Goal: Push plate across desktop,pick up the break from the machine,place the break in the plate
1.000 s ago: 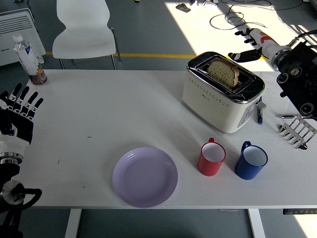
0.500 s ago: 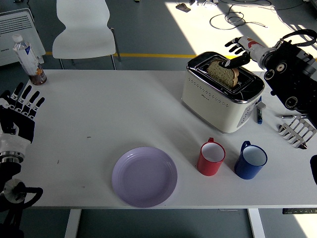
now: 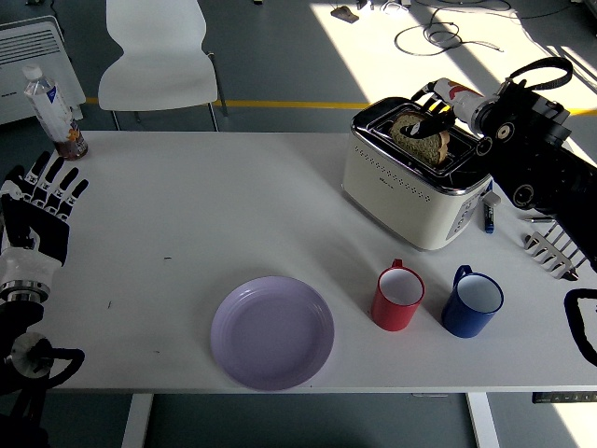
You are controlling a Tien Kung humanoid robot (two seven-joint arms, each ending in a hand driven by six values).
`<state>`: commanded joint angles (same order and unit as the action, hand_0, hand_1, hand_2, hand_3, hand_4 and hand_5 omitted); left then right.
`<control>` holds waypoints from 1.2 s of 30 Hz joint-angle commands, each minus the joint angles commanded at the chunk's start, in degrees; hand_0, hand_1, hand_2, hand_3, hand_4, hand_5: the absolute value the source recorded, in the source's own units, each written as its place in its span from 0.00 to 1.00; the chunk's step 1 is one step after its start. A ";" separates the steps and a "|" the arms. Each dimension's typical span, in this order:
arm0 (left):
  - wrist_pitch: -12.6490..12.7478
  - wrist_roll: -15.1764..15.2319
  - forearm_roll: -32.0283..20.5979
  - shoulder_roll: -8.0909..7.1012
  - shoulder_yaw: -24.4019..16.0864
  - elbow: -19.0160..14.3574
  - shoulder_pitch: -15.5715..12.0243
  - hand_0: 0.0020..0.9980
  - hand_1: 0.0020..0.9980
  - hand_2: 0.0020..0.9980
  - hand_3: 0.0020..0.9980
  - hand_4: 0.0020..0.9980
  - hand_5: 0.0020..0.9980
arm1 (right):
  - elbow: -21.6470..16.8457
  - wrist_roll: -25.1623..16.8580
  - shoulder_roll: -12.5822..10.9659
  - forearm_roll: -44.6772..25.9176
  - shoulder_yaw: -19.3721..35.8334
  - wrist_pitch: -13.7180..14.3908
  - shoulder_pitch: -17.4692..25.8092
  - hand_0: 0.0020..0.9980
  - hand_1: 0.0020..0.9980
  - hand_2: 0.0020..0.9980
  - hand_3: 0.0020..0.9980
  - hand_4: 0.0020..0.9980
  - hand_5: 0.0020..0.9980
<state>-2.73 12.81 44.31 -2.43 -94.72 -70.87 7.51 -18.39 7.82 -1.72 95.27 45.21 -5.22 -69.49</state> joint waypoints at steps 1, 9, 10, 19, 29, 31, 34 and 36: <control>0.03 0.01 0.02 0.05 0.03 -0.01 -0.07 0.76 0.82 0.88 0.87 0.50 1.00 | 0.25 0.07 0.20 0.11 -0.16 -0.01 -0.09 0.70 0.69 0.66 0.78 0.81 0.35; 0.09 0.09 0.07 0.11 0.63 0.41 -0.42 0.76 0.82 0.88 0.86 0.50 1.00 | 1.74 1.02 1.40 1.04 -1.21 -0.11 -0.39 0.59 0.62 0.60 0.75 0.81 0.35; 0.08 0.12 0.06 0.11 0.74 0.41 -0.44 0.76 0.82 0.88 0.86 0.50 1.00 | 1.85 1.13 1.48 1.14 -1.28 -0.06 -0.37 0.59 0.62 0.60 0.75 0.81 0.35; 0.08 0.32 0.10 0.05 1.75 0.65 -0.84 0.76 0.81 0.88 0.86 0.50 1.00 | 3.09 1.53 1.72 0.76 -2.49 0.71 -0.26 0.40 0.47 0.48 0.63 0.78 0.34; 0.05 0.57 0.06 0.07 2.00 1.04 -1.30 0.76 0.81 0.88 0.86 0.50 1.00 | 4.22 0.72 1.72 0.06 -3.39 1.37 -0.19 0.36 0.44 0.46 0.59 0.76 0.32; 0.07 0.59 0.05 0.11 2.01 1.13 -1.36 0.76 0.81 0.88 0.86 0.50 1.00 | 4.42 0.57 1.72 0.24 -3.54 1.61 -0.15 0.33 0.40 0.45 0.53 0.67 0.26; 0.04 0.62 0.05 0.16 2.18 1.21 -1.50 0.76 0.81 0.88 0.86 0.50 1.00 | 4.44 0.46 1.72 0.30 -3.86 1.75 -0.18 0.33 0.40 0.45 0.53 0.67 0.26; 0.01 0.63 0.02 0.16 2.26 1.23 -1.55 0.76 0.81 0.88 0.86 0.50 1.00 | 4.34 0.41 1.72 0.18 -4.04 1.97 -0.20 0.33 0.40 0.45 0.53 0.67 0.26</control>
<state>-2.72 13.44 44.33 -2.26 -92.47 -69.63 5.97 -14.05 8.23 0.00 95.46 41.17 -3.25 -69.69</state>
